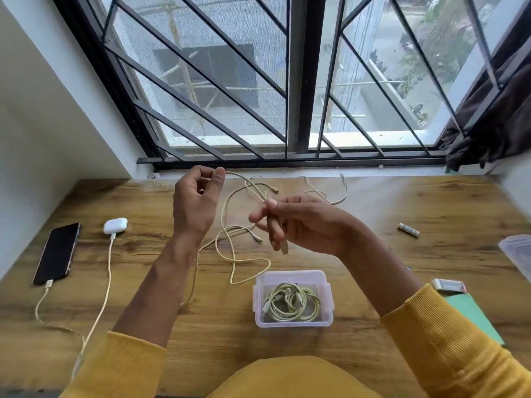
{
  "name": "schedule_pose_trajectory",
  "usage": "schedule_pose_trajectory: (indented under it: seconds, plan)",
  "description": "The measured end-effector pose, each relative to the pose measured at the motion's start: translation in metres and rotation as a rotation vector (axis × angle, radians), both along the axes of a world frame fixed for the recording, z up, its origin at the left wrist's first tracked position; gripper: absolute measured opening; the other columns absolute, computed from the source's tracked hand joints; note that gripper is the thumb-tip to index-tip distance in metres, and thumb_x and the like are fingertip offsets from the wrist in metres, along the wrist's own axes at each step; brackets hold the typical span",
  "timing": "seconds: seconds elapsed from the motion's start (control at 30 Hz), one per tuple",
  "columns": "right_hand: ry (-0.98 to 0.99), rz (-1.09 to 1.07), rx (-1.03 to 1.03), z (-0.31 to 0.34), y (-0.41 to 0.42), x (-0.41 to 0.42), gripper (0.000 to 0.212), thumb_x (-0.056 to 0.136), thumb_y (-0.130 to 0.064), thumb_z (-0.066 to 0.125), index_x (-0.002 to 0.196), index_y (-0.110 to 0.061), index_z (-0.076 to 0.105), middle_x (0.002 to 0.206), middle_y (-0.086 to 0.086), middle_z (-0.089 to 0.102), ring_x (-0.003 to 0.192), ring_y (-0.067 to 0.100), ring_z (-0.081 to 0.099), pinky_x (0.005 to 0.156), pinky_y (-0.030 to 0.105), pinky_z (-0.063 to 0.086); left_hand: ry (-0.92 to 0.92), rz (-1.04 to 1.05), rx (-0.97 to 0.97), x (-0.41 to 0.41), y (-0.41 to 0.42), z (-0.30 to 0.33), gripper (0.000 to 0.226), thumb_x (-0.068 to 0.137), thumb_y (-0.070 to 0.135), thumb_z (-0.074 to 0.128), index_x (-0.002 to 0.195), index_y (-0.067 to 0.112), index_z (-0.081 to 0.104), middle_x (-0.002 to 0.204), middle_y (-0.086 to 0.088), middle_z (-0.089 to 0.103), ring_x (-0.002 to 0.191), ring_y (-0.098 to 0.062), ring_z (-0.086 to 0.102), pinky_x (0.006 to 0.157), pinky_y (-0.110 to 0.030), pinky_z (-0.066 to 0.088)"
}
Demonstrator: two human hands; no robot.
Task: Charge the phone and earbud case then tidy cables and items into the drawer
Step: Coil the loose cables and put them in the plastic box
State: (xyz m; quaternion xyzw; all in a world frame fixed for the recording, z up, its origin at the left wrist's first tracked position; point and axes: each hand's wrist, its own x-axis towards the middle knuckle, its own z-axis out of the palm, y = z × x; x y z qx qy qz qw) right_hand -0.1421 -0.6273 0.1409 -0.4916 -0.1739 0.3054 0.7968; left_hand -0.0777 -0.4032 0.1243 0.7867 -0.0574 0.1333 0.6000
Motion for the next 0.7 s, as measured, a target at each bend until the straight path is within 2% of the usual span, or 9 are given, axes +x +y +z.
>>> schedule_pose_trajectory:
  seconds: [0.13, 0.2, 0.23, 0.27, 0.33, 0.43, 0.5, 0.6, 0.7]
  plan:
    - [-0.012, -0.093, 0.159, 0.004, 0.005, 0.000, 0.033, 0.112, -0.008, 0.031, 0.124, 0.004, 0.059, 0.080, 0.007, 0.072, 0.086, 0.025, 0.072, 0.090, 0.034, 0.058, 0.031, 0.015, 0.143, -0.005, -0.001, -0.019, 0.027, 0.103, 0.048, 0.066, 0.093, 0.023, 0.072, 0.072, 0.009, 0.065, 0.062, -0.009, 0.054, 0.060, -0.034, 0.045]
    - [-0.042, -0.175, 0.243, 0.004, 0.007, 0.004, 0.033, 0.111, -0.003, 0.032, 0.135, 0.005, 0.053, 0.094, 0.009, 0.074, 0.105, 0.032, 0.070, 0.110, 0.044, 0.050, 0.040, -0.009, 0.248, -0.017, -0.008, -0.027, 0.028, 0.105, 0.045, 0.062, 0.092, 0.022, 0.073, 0.072, 0.004, 0.069, 0.061, -0.010, 0.059, 0.057, -0.035, 0.047]
    - [-0.053, -0.220, 0.260, 0.003, 0.007, 0.007, 0.035, 0.110, -0.001, 0.033, 0.139, 0.004, 0.051, 0.101, 0.009, 0.075, 0.113, 0.032, 0.069, 0.117, 0.047, 0.042, 0.043, -0.035, 0.277, -0.025, -0.014, -0.029, 0.028, 0.107, 0.042, 0.060, 0.091, 0.023, 0.074, 0.068, 0.008, 0.069, 0.059, -0.005, 0.060, 0.055, -0.032, 0.047]
    - [-0.048, -0.271, 0.260, 0.004, 0.007, 0.009, 0.036, 0.110, -0.001, 0.035, 0.142, 0.002, 0.050, 0.106, 0.009, 0.075, 0.118, 0.032, 0.068, 0.119, 0.047, 0.038, 0.044, -0.067, 0.303, -0.033, -0.020, -0.031, 0.029, 0.109, 0.038, 0.058, 0.089, 0.024, 0.075, 0.063, 0.014, 0.067, 0.057, -0.001, 0.060, 0.052, -0.021, 0.042]
    - [0.005, -0.377, 0.231, 0.003, 0.007, 0.014, 0.036, 0.109, -0.004, 0.039, 0.142, -0.005, 0.053, 0.111, 0.005, 0.077, 0.124, 0.032, 0.066, 0.114, 0.046, 0.040, 0.028, -0.148, 0.370, -0.049, -0.031, -0.033, 0.031, 0.111, 0.032, 0.054, 0.090, 0.026, 0.076, 0.063, 0.023, 0.066, 0.061, 0.005, 0.062, 0.055, -0.013, 0.038]
    - [0.081, -0.498, 0.189, -0.001, 0.011, 0.016, 0.038, 0.111, -0.008, 0.038, 0.148, -0.007, 0.048, 0.116, 0.006, 0.076, 0.128, 0.031, 0.066, 0.091, 0.036, 0.050, 0.033, -0.292, 0.460, -0.068, -0.039, -0.037, 0.028, 0.111, 0.035, 0.052, 0.101, 0.030, 0.078, 0.067, 0.011, 0.068, 0.065, -0.002, 0.064, 0.061, -0.027, 0.045]
    - [0.073, -0.571, 0.156, -0.007, 0.014, 0.015, 0.040, 0.112, -0.008, 0.037, 0.151, -0.005, 0.042, 0.121, 0.013, 0.074, 0.124, 0.031, 0.069, 0.087, 0.034, 0.050, 0.040, -0.376, 0.503, -0.075, -0.041, -0.034, 0.025, 0.109, 0.037, 0.054, 0.107, 0.031, 0.079, 0.066, 0.008, 0.067, 0.064, -0.004, 0.062, 0.061, -0.029, 0.045]
    - [-0.095, -0.674, -0.045, -0.016, 0.018, 0.012, 0.039, 0.112, -0.004, 0.038, 0.150, -0.007, 0.046, 0.116, 0.020, 0.075, 0.113, 0.028, 0.074, 0.083, 0.020, 0.056, -0.015, -0.421, 0.560, -0.077, -0.040, -0.021, 0.025, 0.104, 0.046, 0.060, 0.101, 0.029, 0.079, 0.062, 0.011, 0.064, 0.057, -0.002, 0.057, 0.056, -0.029, 0.041]
    - [-0.252, -0.677, -0.298, -0.023, 0.019, 0.007, 0.039, 0.111, 0.000, 0.038, 0.147, -0.009, 0.052, 0.096, 0.021, 0.074, 0.089, 0.022, 0.074, 0.074, 0.016, 0.052, -0.089, -0.373, 0.598, -0.068, -0.029, -0.001, 0.018, 0.098, 0.042, 0.072, 0.091, 0.028, 0.081, 0.053, 0.020, 0.054, 0.050, 0.004, 0.053, 0.050, -0.015, 0.030]
